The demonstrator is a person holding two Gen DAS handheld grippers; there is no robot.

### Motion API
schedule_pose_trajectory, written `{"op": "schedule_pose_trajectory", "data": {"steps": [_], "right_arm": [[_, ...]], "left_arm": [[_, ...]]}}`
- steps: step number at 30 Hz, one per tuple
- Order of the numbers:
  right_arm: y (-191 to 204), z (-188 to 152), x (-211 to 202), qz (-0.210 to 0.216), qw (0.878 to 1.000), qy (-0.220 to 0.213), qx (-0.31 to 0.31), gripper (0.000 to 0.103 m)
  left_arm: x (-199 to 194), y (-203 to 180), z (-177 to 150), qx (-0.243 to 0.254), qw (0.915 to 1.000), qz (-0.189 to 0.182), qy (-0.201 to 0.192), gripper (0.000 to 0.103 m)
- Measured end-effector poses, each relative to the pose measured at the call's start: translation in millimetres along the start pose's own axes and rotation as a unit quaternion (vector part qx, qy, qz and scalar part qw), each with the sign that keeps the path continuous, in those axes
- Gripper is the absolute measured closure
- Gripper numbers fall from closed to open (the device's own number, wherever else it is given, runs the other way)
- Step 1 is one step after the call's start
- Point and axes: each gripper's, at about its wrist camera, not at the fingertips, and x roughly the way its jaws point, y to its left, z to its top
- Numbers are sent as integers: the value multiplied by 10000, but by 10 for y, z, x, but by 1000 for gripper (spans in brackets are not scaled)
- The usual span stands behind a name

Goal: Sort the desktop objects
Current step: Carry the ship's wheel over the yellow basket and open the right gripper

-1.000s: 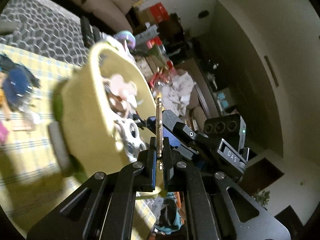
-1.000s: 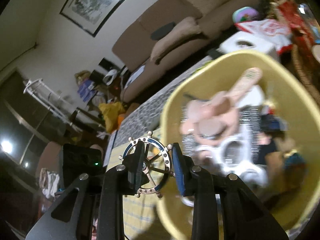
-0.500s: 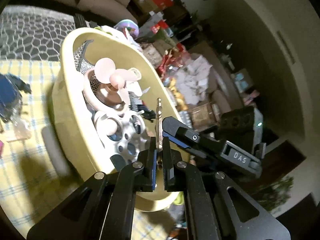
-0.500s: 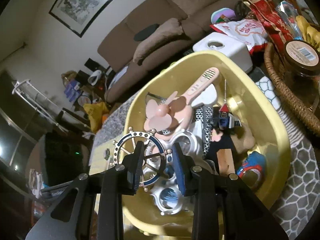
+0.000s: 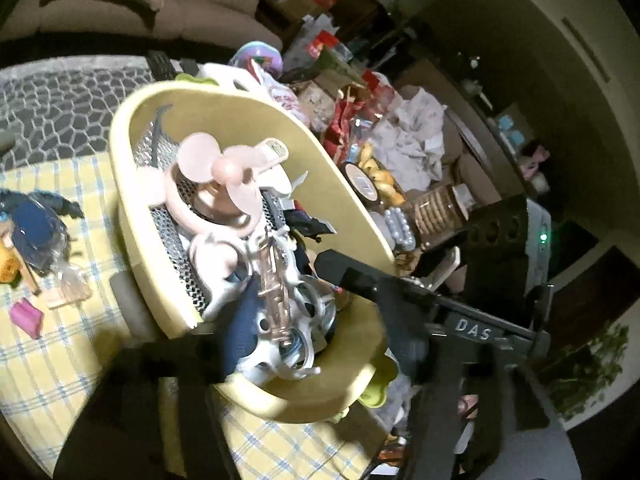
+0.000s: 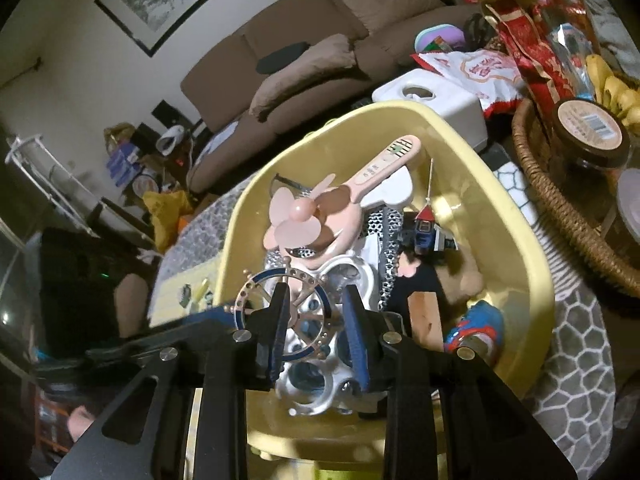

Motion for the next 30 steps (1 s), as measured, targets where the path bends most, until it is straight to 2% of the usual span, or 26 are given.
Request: {"op": "schedule_pose_trajectory", "data": {"steps": [3, 4, 5, 12, 14, 17, 22, 26, 28, 30], "right_arm": [[-2, -7, -3, -25, 10000, 10, -16, 75], [-5, -7, -10, -21, 10000, -1, 2, 75], [-1, -6, -10, -26, 10000, -10, 6, 75], [13, 30, -69, -100, 9998, -164, -47, 75], [67, 30, -79, -159, 9996, -189, -138, 74], [141, 27, -78, -246, 9991, -210, -289, 70], [301, 14, -56, -336, 9976, -271, -536, 47], [433, 9, 1, -430, 9963, -256, -702, 38], [478, 9, 26, -456, 9958, -245, -754, 26], [533, 6, 53, -463, 9954, -234, -801, 21]], "left_arm": [[-42, -65, 8, 182, 9995, 254, -7, 33], [-63, -66, 7, 186, 9994, 299, -25, 26], [-66, -55, 16, 179, 9994, 297, -33, 23], [-227, -8, -1, 103, 9995, 264, -153, 22], [-266, -10, -9, 151, 9989, 407, -165, 13], [-326, 4, -37, 261, 9975, 637, -169, 13], [-484, 90, -98, 257, 9957, 861, -245, 7], [-594, 195, -143, 204, 9939, 1038, -302, 4], [-659, 270, -169, 138, 9931, 1118, -310, 3], [-713, 314, -202, 115, 9923, 1187, -336, 0]]}}
